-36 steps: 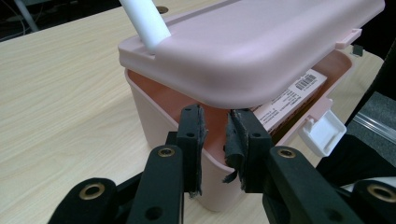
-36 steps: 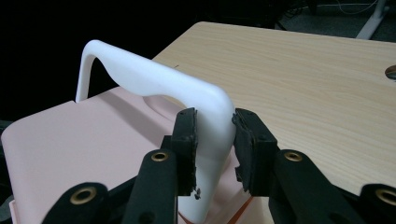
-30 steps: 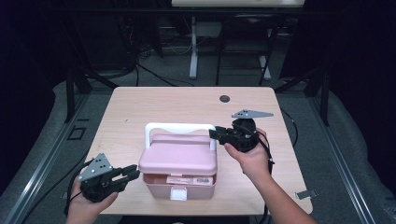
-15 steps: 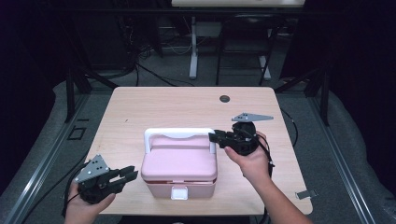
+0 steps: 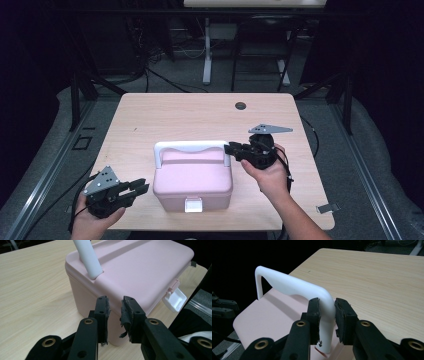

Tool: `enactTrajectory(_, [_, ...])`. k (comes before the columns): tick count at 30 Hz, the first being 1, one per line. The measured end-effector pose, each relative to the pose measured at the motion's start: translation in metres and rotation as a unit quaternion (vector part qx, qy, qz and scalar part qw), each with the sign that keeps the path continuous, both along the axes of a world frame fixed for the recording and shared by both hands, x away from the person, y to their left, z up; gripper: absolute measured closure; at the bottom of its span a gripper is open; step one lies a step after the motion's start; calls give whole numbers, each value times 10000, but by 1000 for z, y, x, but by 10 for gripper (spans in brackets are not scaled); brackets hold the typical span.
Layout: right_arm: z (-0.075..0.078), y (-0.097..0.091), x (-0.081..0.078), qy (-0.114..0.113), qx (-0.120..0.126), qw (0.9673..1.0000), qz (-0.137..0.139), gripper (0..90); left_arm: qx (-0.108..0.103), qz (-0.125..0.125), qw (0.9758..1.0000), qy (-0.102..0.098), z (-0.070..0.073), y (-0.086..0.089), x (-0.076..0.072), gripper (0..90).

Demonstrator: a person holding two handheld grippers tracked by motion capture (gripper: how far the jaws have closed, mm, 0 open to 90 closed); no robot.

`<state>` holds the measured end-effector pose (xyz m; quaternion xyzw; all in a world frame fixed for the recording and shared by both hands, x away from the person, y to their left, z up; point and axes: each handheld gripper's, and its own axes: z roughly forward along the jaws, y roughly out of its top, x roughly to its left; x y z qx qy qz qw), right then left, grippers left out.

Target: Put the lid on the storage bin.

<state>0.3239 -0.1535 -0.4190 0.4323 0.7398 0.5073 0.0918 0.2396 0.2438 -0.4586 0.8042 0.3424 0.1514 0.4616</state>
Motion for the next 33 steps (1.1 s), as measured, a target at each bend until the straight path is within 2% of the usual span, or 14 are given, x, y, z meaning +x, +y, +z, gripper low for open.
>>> enactTrajectory(11, [-5, -5, -3, 32, 189, 9998, 17, 764, -52, 65, 10000, 12, -1, 0, 4, 717])
enactTrajectory(28, [-6, -7, -9, 24, 231, 9997, 13, 766, -65, 67, 10000, -22, 1, -1, 9, 706])
enactTrajectory(33, [-7, -8, -9, 23, 269, 9996, -14, 757, -105, 95, 9999, 27, 1, -1, 10, 694])
